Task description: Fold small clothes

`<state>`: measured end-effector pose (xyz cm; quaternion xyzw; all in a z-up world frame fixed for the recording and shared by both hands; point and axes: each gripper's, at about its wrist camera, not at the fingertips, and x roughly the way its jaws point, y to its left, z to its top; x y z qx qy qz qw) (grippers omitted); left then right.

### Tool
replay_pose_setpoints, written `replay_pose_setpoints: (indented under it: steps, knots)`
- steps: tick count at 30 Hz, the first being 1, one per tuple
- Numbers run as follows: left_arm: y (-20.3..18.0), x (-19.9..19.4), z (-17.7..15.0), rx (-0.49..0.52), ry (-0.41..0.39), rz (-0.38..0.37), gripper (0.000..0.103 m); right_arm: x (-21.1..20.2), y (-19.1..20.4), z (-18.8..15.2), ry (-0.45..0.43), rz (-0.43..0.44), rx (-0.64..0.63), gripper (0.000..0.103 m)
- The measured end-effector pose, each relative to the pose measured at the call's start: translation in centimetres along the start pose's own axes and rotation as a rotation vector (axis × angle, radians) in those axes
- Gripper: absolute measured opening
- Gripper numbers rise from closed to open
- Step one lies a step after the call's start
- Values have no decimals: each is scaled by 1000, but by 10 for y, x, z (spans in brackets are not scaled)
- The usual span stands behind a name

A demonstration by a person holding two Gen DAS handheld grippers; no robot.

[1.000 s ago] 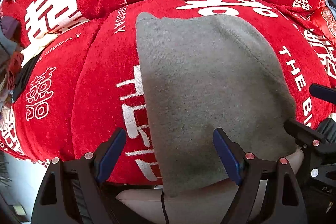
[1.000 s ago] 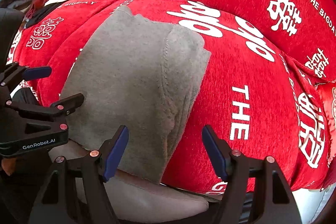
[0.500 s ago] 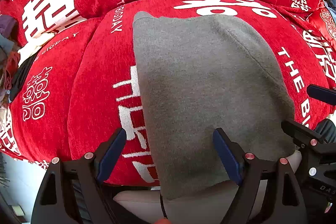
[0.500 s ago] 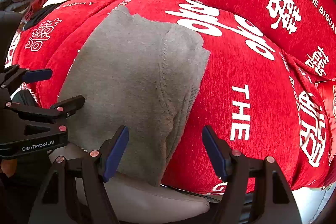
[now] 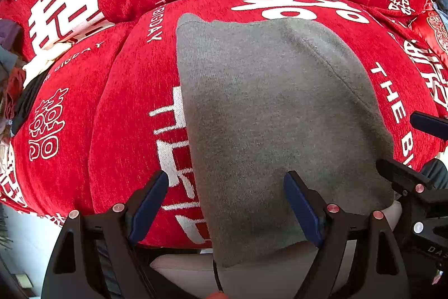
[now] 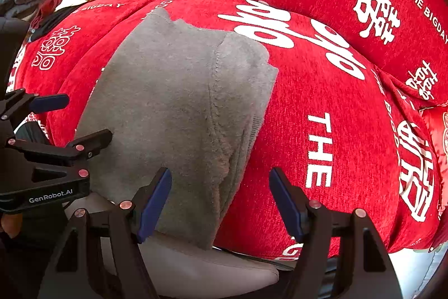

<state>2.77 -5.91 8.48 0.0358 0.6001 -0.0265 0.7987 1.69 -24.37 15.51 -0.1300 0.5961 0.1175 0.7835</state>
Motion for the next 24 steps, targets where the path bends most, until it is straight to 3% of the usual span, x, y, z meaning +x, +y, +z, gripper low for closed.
replay_pose_setpoints:
  steps: [24]
  knots:
    - [0,-4,-4,-24,-7,8,85,-2,-3,-2,-1,-6,15,75]
